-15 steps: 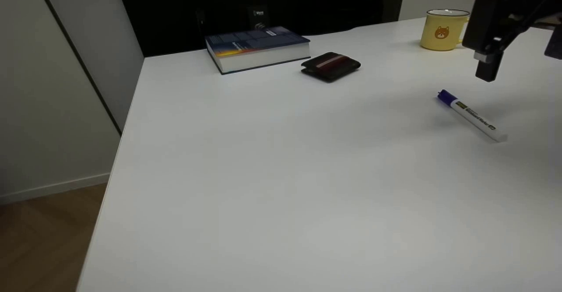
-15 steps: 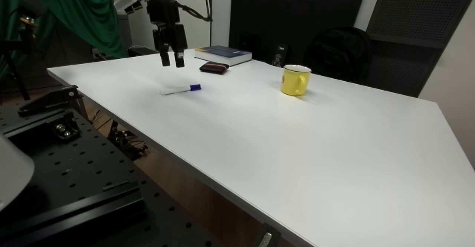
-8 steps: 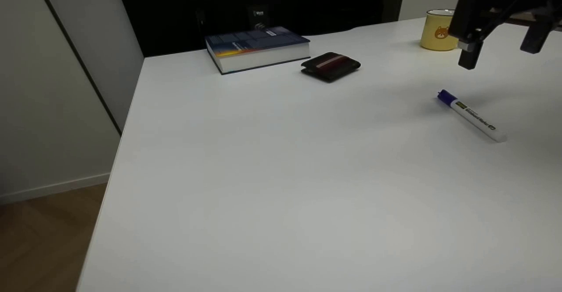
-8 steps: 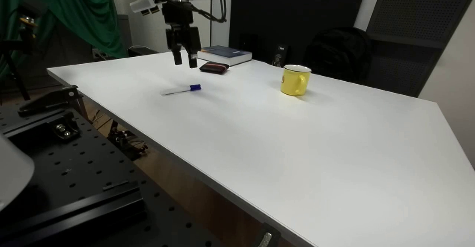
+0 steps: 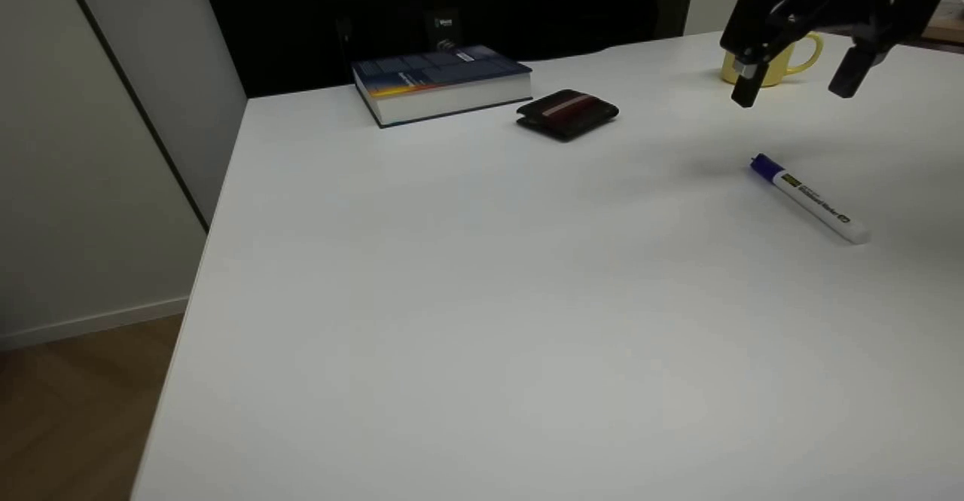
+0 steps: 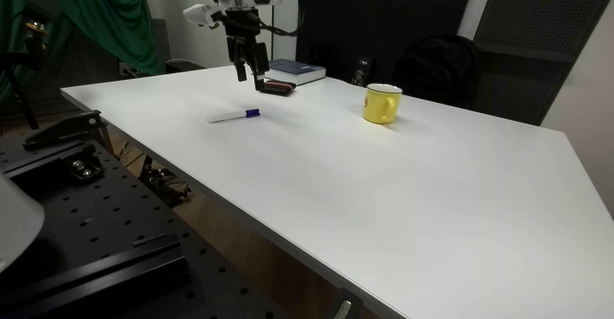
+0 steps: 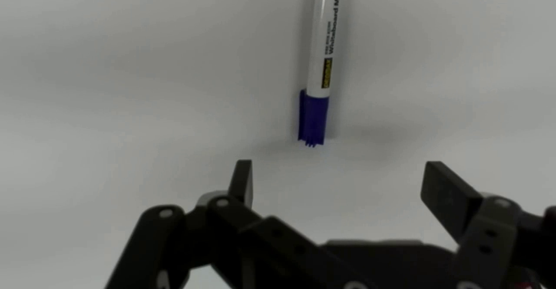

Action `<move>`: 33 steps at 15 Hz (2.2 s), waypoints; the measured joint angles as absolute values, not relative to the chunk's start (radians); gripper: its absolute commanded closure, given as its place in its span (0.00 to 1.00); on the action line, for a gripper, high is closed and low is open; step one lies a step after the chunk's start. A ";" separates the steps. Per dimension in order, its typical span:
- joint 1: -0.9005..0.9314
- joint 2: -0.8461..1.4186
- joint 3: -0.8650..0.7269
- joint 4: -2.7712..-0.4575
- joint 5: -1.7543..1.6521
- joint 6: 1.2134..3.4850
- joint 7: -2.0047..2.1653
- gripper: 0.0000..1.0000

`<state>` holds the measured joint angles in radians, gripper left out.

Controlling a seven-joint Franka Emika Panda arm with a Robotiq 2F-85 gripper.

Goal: Pick up the marker and put it in the cup

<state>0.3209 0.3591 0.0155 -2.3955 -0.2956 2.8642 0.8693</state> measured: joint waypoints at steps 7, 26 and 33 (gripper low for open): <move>0.421 0.446 -0.088 -2.368 -0.282 2.952 0.922 0.00; 0.552 0.564 -0.186 -2.313 -0.071 2.953 0.920 0.88; 0.557 0.564 -0.205 -2.280 -0.054 2.850 0.921 0.93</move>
